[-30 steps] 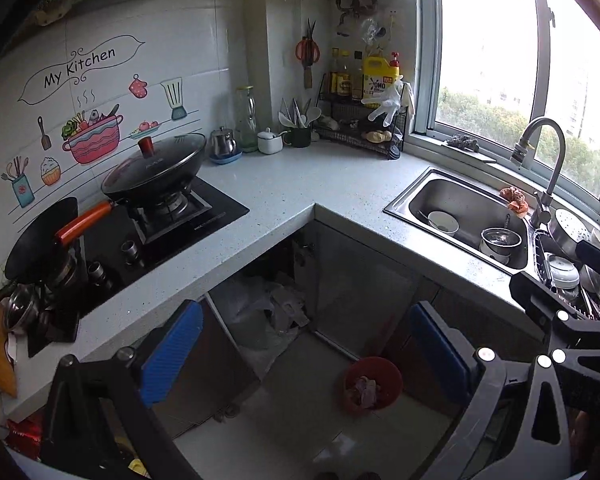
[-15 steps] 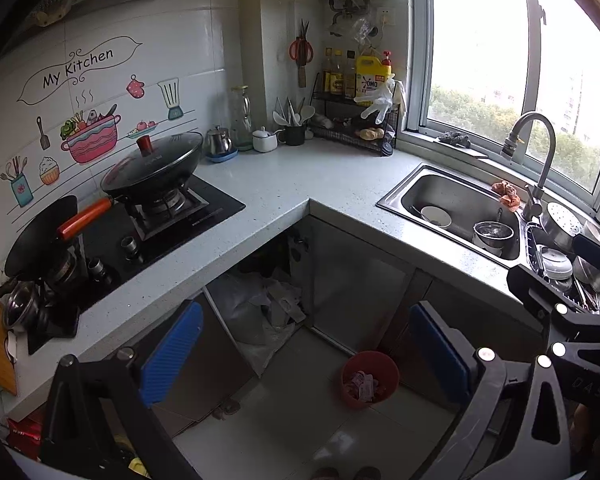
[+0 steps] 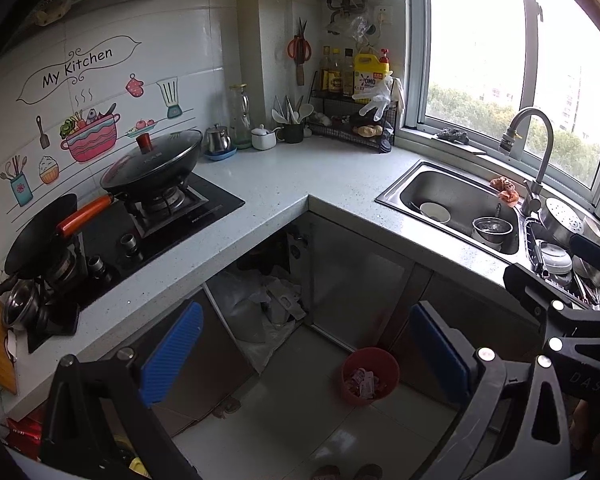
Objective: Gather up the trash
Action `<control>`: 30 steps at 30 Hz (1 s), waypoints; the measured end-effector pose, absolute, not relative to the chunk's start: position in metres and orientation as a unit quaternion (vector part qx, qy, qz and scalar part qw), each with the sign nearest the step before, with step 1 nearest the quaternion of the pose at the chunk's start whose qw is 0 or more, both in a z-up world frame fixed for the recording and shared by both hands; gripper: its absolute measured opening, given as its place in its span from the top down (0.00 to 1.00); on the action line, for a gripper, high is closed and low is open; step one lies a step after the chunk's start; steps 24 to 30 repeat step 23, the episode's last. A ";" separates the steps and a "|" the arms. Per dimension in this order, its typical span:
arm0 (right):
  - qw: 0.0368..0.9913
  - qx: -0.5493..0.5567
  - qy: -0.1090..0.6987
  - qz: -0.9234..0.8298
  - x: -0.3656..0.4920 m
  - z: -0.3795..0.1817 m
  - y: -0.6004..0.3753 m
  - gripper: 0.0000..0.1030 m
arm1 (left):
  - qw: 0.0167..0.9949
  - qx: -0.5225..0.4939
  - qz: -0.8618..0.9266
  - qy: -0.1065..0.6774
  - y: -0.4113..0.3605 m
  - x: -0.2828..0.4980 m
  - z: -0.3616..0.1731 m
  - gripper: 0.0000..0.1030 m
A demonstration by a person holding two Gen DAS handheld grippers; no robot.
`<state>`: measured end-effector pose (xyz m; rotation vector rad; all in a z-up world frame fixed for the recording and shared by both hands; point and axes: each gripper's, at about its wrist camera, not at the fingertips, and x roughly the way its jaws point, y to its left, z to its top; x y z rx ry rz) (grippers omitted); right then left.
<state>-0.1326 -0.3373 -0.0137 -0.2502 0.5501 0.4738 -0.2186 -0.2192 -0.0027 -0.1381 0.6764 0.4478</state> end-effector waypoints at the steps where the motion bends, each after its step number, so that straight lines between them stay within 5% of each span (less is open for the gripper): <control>1: 0.927 -0.122 0.269 0.231 -0.133 -0.014 -0.337 0.01 | 0.916 -0.067 0.218 0.329 -0.219 -0.219 -0.003 0.01; 30: 0.926 -0.123 0.280 0.220 -0.130 -0.017 -0.336 0.01 | 0.915 -0.074 0.207 0.338 -0.217 -0.213 -0.010 0.01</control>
